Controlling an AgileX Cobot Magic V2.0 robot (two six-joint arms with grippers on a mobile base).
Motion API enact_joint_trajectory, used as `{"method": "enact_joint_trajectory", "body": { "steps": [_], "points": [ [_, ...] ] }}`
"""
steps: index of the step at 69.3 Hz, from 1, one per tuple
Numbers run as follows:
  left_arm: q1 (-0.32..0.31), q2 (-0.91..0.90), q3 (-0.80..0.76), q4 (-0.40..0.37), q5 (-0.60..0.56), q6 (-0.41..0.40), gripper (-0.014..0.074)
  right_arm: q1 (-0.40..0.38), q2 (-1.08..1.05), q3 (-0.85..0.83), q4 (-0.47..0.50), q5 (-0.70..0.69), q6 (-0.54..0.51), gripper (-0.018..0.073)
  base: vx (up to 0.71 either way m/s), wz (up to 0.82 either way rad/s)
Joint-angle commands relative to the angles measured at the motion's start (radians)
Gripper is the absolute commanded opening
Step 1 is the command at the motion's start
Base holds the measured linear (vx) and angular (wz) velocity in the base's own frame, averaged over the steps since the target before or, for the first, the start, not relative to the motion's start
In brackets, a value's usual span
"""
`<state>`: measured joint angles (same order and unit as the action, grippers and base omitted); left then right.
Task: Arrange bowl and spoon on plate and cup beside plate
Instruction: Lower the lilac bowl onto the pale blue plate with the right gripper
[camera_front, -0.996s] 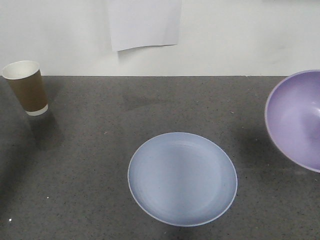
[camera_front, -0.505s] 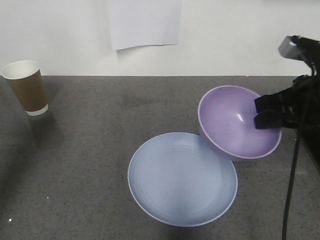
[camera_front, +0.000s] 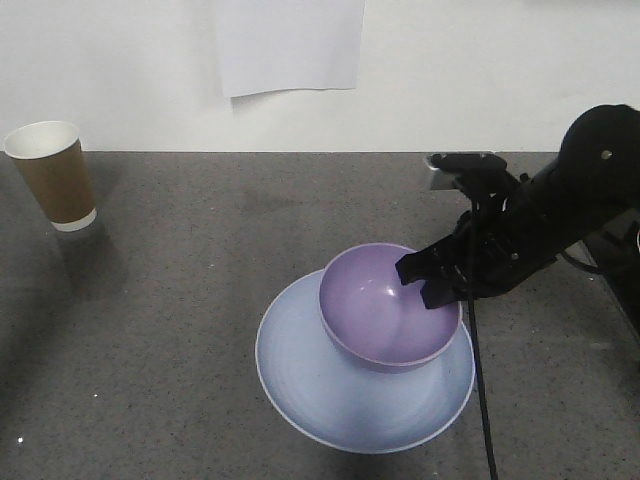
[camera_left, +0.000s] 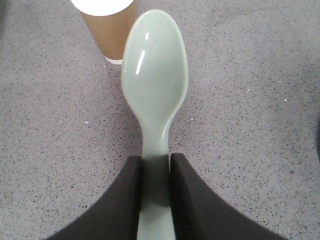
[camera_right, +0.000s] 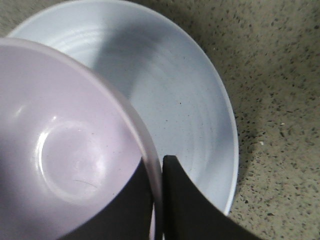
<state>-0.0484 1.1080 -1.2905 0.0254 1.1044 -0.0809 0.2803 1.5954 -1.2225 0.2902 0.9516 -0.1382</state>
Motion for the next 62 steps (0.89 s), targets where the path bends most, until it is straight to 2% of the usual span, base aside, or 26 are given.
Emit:
{"method": "enact_joint_trajectory", "body": {
  "steps": [1,39,51,62],
  "points": [
    [0.002,-0.018,-0.024,-0.004,-0.062,0.0,-0.0007,0.014,-0.001,-0.029,0.007,-0.036,0.012,-0.0004,0.0,0.0],
    [0.002,-0.018,-0.024,-0.004,-0.062,0.0,-0.0007,0.024,0.078,-0.029,0.042,-0.037,0.012,0.0015,0.0,0.0],
    [0.002,-0.018,-0.024,-0.004,-0.062,0.0,-0.0007,0.024,0.075,-0.029,0.042,-0.032,0.012,0.0078,0.0,0.0],
    [0.002,-0.018,-0.024,-0.004,-0.063,0.0,-0.0007,0.024,0.066,-0.029,0.038,-0.032,0.012,0.0193,0.0,0.0]
  ]
}}
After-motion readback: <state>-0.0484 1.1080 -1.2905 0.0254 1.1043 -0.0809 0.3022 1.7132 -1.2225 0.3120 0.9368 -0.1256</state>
